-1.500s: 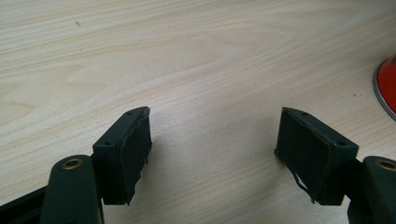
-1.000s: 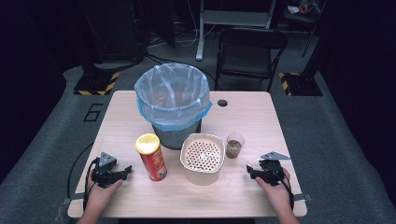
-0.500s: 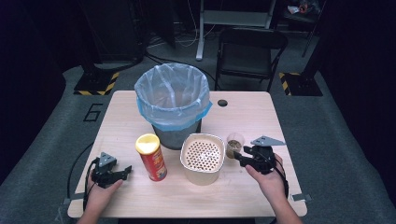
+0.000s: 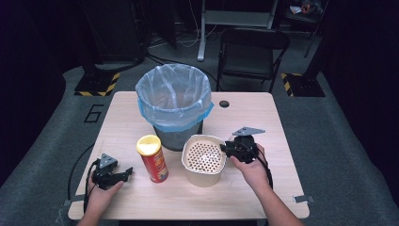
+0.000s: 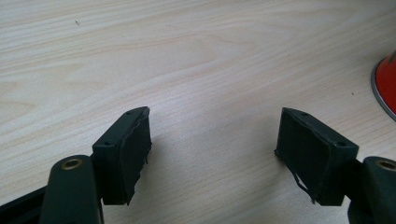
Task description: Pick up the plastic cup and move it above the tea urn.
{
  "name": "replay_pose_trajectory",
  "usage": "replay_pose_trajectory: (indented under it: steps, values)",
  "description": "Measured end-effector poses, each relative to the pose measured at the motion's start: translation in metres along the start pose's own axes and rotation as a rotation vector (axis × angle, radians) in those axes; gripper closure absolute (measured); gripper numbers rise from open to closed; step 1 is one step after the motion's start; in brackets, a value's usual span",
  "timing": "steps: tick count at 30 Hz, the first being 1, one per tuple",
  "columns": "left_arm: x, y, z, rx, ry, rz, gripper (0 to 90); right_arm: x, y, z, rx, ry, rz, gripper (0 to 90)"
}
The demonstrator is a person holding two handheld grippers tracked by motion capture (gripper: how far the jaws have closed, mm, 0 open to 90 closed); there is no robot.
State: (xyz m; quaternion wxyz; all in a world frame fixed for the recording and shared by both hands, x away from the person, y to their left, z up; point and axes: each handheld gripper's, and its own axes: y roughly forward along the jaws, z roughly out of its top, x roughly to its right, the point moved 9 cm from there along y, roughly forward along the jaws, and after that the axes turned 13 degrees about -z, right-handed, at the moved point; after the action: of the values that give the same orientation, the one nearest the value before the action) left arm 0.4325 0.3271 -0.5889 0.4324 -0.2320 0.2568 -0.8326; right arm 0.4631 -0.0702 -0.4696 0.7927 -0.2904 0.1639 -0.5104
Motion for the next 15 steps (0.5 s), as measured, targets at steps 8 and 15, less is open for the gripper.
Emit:
replay_pose_trajectory:
  steps: [8, 15]
  values:
    - [0.0, 0.0, 0.0, -0.004, 0.006, 0.003, 25.8, -0.003, -0.001, 0.004, -0.021, -0.077, -0.026, 77.9]
    - [0.0, 0.0, 0.0, -0.002, 0.003, 0.001, 25.8, -0.01, -0.011, -0.004, -0.015, -0.111, 0.004, 78.9]
